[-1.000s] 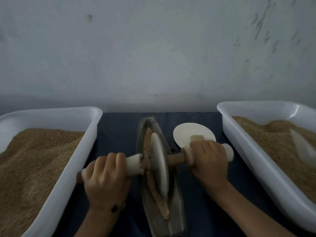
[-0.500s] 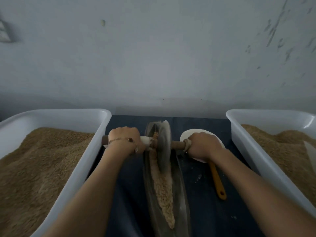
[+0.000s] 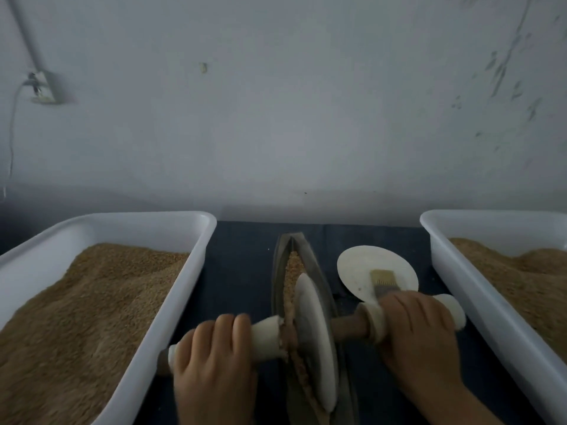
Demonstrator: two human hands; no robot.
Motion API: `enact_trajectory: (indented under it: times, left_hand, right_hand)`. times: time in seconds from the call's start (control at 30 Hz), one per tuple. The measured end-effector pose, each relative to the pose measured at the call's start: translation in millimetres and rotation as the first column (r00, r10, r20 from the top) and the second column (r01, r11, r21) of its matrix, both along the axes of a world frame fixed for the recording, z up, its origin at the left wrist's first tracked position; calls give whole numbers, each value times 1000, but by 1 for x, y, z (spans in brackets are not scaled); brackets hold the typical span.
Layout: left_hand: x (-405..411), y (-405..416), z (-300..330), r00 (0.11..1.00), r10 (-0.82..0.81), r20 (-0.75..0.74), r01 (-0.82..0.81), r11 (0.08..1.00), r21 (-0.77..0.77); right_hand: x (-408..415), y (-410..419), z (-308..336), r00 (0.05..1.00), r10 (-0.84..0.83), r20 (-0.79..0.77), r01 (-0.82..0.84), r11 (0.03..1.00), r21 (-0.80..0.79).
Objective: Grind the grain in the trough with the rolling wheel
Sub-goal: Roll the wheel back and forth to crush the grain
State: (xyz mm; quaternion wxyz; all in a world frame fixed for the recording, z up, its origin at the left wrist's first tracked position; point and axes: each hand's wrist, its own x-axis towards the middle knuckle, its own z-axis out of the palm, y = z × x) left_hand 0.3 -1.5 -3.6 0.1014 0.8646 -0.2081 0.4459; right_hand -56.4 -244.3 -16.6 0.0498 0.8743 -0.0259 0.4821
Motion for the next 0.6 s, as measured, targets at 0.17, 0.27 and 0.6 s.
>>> enact_trajectory:
  times: [0.17, 0.27, 0.6]
  left_hand:
    - [17, -4, 10, 993, -53, -106, 57, 998, 30]
    - [54, -19, 29, 902, 3, -431, 70, 986, 153]
    - [124, -60, 61, 876, 114, -468, 82, 922, 378]
  right_hand:
    - [12, 2, 10, 999, 47, -16, -47, 999, 12]
    - [52, -10, 25, 955, 16, -296, 6, 997, 74]
    - [103, -35, 35, 722, -8, -692, 268, 925, 269]
